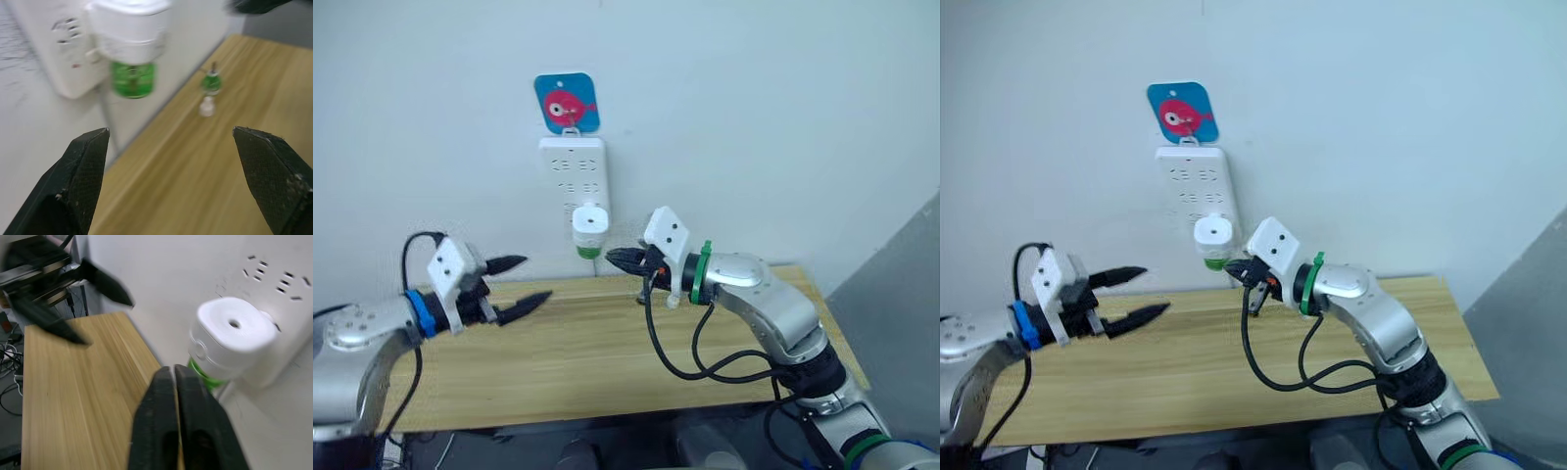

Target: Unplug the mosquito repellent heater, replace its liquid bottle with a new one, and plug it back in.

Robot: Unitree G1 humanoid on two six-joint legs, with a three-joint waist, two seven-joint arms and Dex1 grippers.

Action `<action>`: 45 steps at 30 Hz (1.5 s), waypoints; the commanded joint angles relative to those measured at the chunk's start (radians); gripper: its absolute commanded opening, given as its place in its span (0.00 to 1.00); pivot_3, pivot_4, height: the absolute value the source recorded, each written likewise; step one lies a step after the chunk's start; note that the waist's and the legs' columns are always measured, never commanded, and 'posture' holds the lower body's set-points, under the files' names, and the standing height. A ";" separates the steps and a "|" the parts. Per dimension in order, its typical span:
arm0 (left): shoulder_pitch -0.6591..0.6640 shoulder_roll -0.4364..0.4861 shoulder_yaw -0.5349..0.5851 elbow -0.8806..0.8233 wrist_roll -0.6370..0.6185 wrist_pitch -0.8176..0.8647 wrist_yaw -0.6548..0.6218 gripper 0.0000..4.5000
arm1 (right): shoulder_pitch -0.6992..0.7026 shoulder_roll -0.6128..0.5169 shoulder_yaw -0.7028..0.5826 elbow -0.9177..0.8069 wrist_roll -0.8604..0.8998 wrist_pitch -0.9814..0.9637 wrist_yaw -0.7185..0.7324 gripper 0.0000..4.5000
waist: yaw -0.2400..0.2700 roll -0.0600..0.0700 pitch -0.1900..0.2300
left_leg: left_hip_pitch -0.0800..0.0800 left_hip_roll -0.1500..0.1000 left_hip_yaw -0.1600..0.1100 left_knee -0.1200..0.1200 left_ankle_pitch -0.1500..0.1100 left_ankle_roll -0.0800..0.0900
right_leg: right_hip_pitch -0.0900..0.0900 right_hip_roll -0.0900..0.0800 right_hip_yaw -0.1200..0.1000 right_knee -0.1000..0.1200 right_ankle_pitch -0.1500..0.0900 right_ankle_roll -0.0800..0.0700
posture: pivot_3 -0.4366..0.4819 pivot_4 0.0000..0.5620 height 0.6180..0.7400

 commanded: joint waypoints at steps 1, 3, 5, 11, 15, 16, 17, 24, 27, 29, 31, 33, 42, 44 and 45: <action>0.097 -0.047 0.044 -0.198 -0.041 0.011 0.079 0.94 | -0.010 0.026 0.003 0.031 -0.037 -0.073 -0.026 0.00 | 0.015 0.000 0.000 | 0.001 0.000 0.000 0.000 0.000 0.000 | 0.000 0.000 0.000 0.000 -0.001 0.002 | 0.43 0.11 0.96; 0.157 -0.076 0.047 -0.250 -0.036 0.003 0.110 0.94 | -0.014 0.045 0.006 0.060 -0.055 -0.098 -0.038 0.00 | 0.021 0.000 0.000 | 0.002 0.000 0.001 0.000 0.000 0.000 | 0.001 0.000 0.001 0.000 -0.001 0.002 | 0.43 0.11 0.96; 0.197 -0.101 0.041 -0.275 -0.023 -0.013 0.135 0.94 | -0.020 0.067 0.002 0.096 -0.071 -0.121 -0.058 0.00 | 0.031 0.000 0.000 | 0.002 0.000 0.001 0.000 0.000 0.000 | 0.001 0.000 0.001 0.000 -0.001 0.002 | 0.45 0.11 0.96; 0.214 -0.112 -0.012 -0.278 -0.001 -0.058 0.142 0.94 | -0.037 0.119 -0.014 0.184 -0.114 -0.157 -0.111 0.00 | 0.041 0.000 0.000 | 0.005 0.000 0.005 0.000 0.001 -0.001 | 0.002 0.001 0.005 0.000 -0.002 0.002 | 0.44 0.11 0.96; 0.192 -0.099 -0.030 -0.267 0.005 -0.063 0.146 0.94 | -0.045 0.140 -0.017 0.205 -0.124 -0.161 -0.127 0.00 | 0.041 0.000 0.000 | 0.005 0.000 0.006 0.000 0.001 -0.001 | 0.001 0.001 0.005 0.000 -0.002 0.002 | 0.43 0.11 0.96; 0.188 -0.098 -0.032 -0.266 0.006 -0.063 0.147 0.94 | -0.046 0.143 -0.017 0.209 -0.129 -0.159 -0.130 0.00 | 0.041 0.000 0.000 | 0.005 0.000 0.006 -0.001 0.001 -0.001 | 0.001 0.001 0.005 0.000 -0.002 0.002 | 0.43 0.11 0.96; 0.186 -0.096 -0.034 -0.264 0.005 -0.062 0.149 0.94 | -0.047 0.146 -0.018 0.212 -0.133 -0.157 -0.133 0.00 | 0.040 -0.001 0.000 | 0.005 0.000 0.006 -0.001 0.001 -0.001 | 0.001 0.001 0.005 0.000 -0.002 0.002 | 0.43 0.11 0.96; 0.183 -0.085 -0.045 -0.253 0.004 -0.069 0.138 0.94 | -0.049 0.163 -0.028 0.229 -0.158 -0.147 -0.165 0.00 | 0.040 0.000 0.000 | 0.005 0.000 0.006 -0.001 0.001 -0.001 | 0.001 0.001 0.005 0.000 -0.002 0.002 | 0.43 0.11 0.96; 0.185 -0.084 -0.042 -0.244 0.005 -0.075 0.134 0.94 | -0.053 0.166 -0.029 0.235 -0.169 -0.150 -0.176 0.00 | 0.040 -0.001 0.000 | 0.005 0.000 0.006 0.000 0.001 -0.001 | 0.001 0.001 0.006 0.000 -0.002 0.002 | 0.43 0.11 0.96; 0.187 -0.083 -0.041 -0.239 0.005 -0.080 0.133 0.94 | -0.054 0.169 -0.031 0.238 -0.177 -0.152 -0.187 0.00 | 0.040 -0.001 0.000 | 0.005 0.000 0.006 0.000 0.001 -0.001 | 0.001 0.001 0.006 0.000 -0.002 0.002 | 0.43 0.11 0.96; 0.188 -0.082 -0.041 -0.236 0.005 -0.083 0.134 0.94 | -0.054 0.176 -0.036 0.242 -0.185 -0.156 -0.208 0.00 | 0.040 -0.001 0.000 | 0.005 0.000 0.006 0.000 0.001 -0.001 | 0.001 0.001 0.006 0.000 -0.002 0.002 | 0.43 0.11 0.96; 0.188 -0.082 -0.041 -0.235 0.005 -0.085 0.134 0.94 | -0.054 0.186 -0.043 0.246 -0.195 -0.157 -0.230 0.00 | 0.040 0.000 0.000 | 0.005 0.000 0.006 0.000 0.001 -0.002 | 0.001 0.001 0.006 0.000 -0.002 0.002 | 0.43 0.11 0.96; 0.172 -0.082 -0.057 -0.219 0.011 -0.091 0.137 0.94 | -0.056 0.198 -0.064 0.271 -0.238 -0.186 -0.303 0.00 | 0.040 -0.002 -0.002 | 0.007 0.000 0.007 0.000 0.007 -0.007 | 0.002 0.001 0.008 0.000 -0.001 0.000 | 0.43 0.09 0.96; 0.166 -0.082 -0.062 -0.214 0.014 -0.092 0.140 0.94 | -0.057 0.194 -0.066 0.279 -0.244 -0.195 -0.309 0.00 | 0.040 -0.004 -0.003 | 0.007 0.000 0.008 0.000 0.008 -0.007 | 0.002 0.001 0.008 0.000 0.000 0.000 | 0.43 0.08 0.96; 0.164 -0.083 -0.063 -0.212 0.015 -0.093 0.140 0.94 | -0.057 0.195 -0.068 0.280 -0.240 -0.198 -0.309 0.00 | 0.040 -0.004 -0.003 | 0.007 0.000 0.008 0.000 0.008 -0.007 | 0.002 0.001 0.008 0.000 0.000 0.000 | 0.43 0.08 0.96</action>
